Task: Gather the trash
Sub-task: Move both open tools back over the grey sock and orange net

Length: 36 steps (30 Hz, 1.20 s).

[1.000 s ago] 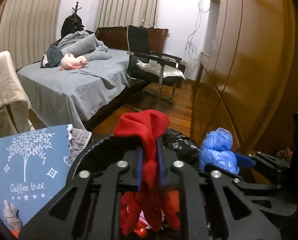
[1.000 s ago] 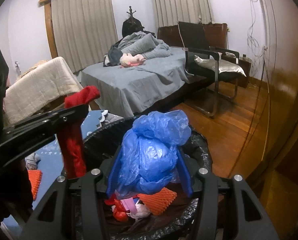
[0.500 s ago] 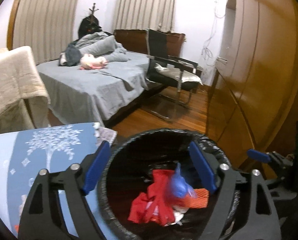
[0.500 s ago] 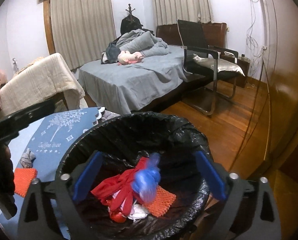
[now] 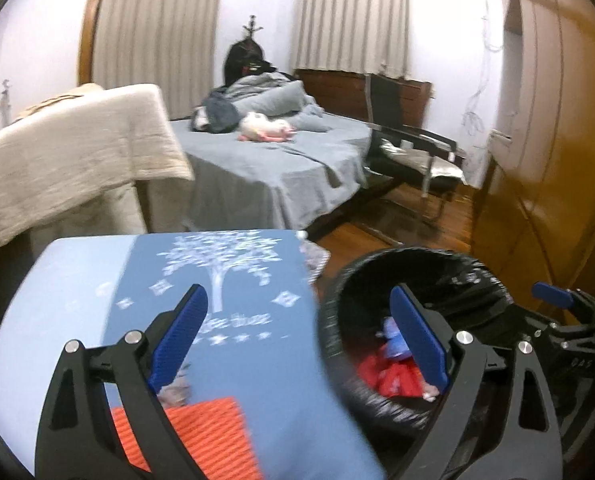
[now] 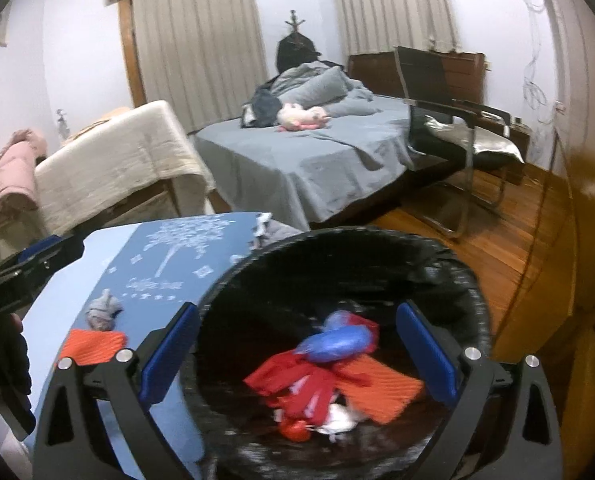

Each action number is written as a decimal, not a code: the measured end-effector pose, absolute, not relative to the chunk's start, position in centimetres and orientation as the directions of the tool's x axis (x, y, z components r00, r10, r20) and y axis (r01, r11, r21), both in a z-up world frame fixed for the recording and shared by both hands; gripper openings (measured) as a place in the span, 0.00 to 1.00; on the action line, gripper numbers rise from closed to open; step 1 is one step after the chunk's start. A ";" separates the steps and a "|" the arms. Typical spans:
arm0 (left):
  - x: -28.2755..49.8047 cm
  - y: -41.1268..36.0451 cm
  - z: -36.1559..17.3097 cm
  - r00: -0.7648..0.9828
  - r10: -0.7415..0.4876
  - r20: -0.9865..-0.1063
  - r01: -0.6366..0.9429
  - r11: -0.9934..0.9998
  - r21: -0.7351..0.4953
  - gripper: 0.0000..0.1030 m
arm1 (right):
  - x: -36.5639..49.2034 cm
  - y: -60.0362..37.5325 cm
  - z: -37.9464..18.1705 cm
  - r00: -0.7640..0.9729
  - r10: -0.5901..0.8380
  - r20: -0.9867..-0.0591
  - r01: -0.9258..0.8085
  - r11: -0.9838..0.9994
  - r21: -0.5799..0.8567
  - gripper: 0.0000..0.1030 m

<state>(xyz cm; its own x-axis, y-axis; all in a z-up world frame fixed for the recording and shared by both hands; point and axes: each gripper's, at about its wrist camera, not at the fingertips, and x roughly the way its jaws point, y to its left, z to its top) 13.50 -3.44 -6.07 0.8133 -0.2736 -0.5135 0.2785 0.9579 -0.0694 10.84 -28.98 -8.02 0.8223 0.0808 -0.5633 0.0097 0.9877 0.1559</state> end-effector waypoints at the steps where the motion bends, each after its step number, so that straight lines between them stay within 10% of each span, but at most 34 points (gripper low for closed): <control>1: 13.2 -2.6 -6.1 0.819 -0.254 -0.514 0.260 0.964 -0.062 0.87 | 10.9 -27.5 -7.9 0.821 0.107 -0.560 -0.021 0.987 0.158 0.94; 36: 10.4 11.9 -15.1 0.749 -0.015 -0.663 -0.009 0.999 -0.033 0.87 | 12.9 -11.7 -11.8 0.733 0.321 -0.599 -0.316 0.941 0.118 0.94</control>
<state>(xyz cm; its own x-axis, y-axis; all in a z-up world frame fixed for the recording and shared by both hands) 10.38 11.88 -15.11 0.7488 -0.0152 -0.6626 -0.0091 0.9994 -0.0332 12.89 -11.73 -11.77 0.7334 0.3211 -0.5992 -0.3158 0.9415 0.1180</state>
